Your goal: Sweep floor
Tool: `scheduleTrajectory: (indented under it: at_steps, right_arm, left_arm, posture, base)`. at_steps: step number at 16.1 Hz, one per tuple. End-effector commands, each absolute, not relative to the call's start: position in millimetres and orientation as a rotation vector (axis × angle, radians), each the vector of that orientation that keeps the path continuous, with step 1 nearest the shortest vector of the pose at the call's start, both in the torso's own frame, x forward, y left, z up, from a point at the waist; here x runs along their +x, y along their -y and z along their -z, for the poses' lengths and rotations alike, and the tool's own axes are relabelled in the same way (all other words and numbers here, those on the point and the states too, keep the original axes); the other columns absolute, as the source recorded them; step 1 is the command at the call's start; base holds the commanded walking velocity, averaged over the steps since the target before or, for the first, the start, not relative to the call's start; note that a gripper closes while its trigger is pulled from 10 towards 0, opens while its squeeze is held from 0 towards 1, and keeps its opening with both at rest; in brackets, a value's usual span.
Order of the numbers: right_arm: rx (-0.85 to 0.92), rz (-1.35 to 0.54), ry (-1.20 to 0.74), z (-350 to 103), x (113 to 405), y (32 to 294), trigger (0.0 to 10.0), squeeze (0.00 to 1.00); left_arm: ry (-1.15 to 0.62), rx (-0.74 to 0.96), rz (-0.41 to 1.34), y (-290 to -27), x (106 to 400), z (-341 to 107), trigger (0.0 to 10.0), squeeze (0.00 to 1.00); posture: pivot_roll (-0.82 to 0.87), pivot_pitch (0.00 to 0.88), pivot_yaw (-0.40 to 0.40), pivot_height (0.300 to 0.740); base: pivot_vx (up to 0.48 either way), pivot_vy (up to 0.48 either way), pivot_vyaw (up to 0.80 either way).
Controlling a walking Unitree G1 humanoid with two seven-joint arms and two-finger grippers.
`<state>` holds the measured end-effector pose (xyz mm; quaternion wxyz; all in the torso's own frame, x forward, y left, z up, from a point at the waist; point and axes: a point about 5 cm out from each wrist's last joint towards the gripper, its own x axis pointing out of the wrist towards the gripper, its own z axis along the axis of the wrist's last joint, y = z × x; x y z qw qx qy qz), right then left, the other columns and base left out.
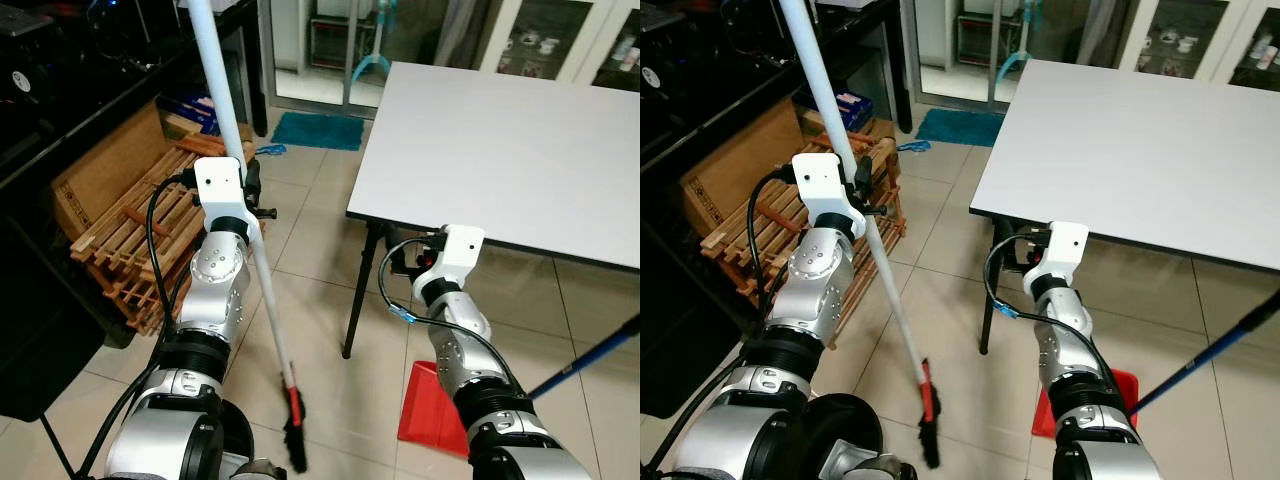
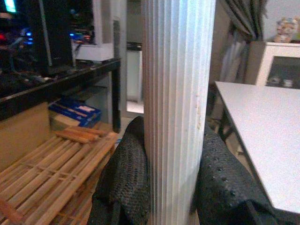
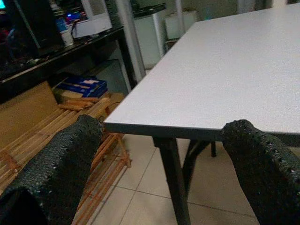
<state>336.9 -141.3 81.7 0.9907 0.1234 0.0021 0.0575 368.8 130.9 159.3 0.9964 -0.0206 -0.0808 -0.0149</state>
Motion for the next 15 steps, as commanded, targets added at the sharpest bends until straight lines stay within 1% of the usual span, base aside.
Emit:
scheduleTrajectory:
  at_steps: [1,5,6,9,12,15]
  right_arm:
    - [0.246,-0.103,-0.003,-83,338,144,10.0,0.00]
    - [0.253,-0.085,-0.040,-76,336,147,10.0,0.00]
    - [0.267,-0.060,-0.071,-69,334,152,10.0,0.00]
    - [0.230,0.009,-0.234,-35,317,168,10.0,0.00]
    - [0.215,0.037,-0.318,-17,305,177,10.0,0.00]
    - [0.183,0.071,-0.497,13,281,187,10.0,0.00]
  left_arm:
    - [0.183,-0.039,0.041,-127,370,-166,10.0,0.00]
    - [0.176,-0.035,0.045,-127,370,-164,10.0,0.00]
    - [0.175,-0.036,0.046,-126,370,-164,10.0,0.00]
    - [0.171,-0.031,0.048,-126,369,-162,10.0,0.00]
    - [0.152,-0.023,0.046,-128,368,-156,10.0,0.00]
    - [0.147,-0.026,0.053,-127,368,-155,10.0,0.00]
  posture:
    - [-0.04,0.026,0.023,0.740]
    - [-0.04,0.026,0.023,0.740]
    - [-0.05,0.025,0.021,0.740]
    - [-0.04,0.023,0.020,0.740]
    - [-0.04,0.021,0.018,0.740]
    - [-0.05,0.021,0.020,0.740]
  base:
    - [0.000,0.000,0.00]
    - [0.000,0.000,0.00]
    - [0.000,0.000,0.00]
    - [0.000,0.000,0.00]
    - [0.000,0.000,0.00]
    - [0.000,0.000,0.00]
